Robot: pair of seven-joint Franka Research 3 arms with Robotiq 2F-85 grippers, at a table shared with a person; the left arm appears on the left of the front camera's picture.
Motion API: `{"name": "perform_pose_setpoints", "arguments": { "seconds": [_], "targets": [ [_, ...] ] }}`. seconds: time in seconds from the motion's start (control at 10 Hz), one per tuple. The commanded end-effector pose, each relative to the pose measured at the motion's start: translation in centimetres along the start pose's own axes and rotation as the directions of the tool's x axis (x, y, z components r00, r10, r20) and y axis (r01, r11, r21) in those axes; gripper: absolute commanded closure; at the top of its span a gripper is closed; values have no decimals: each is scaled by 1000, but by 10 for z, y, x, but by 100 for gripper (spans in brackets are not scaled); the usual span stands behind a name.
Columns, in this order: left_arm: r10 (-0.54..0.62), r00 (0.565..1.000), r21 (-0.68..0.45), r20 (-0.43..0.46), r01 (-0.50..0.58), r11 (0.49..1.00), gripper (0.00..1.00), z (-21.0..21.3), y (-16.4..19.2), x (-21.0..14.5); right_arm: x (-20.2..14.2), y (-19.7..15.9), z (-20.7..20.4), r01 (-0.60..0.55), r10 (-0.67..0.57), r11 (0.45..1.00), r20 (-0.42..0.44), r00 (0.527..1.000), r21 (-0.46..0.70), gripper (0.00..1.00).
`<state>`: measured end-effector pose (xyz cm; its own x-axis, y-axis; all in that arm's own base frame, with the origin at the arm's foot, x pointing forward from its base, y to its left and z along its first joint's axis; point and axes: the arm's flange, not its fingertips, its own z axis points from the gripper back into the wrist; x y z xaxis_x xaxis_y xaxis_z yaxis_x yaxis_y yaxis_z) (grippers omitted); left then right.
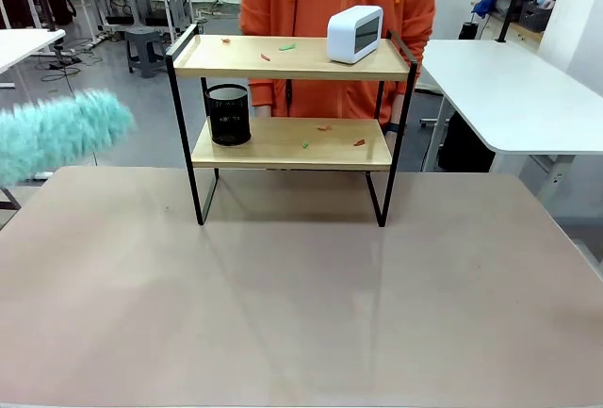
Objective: Clean the shelf.
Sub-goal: Pick up the Duster from the human, then clean the specific tier of the Shelf with the Duster once objects are removed.
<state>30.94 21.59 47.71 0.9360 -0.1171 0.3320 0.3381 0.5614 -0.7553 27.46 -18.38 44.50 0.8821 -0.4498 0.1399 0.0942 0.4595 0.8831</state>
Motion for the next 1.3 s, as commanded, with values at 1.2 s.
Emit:
{"name": "perform_pose_setpoints", "arguments": {
  "seconds": [1.2],
  "targets": [
    [-80,990,34,-120,84,996,100,-7,2,-12,2,1,0,-27,27,999,11,1000,21,0]
  ]
}}
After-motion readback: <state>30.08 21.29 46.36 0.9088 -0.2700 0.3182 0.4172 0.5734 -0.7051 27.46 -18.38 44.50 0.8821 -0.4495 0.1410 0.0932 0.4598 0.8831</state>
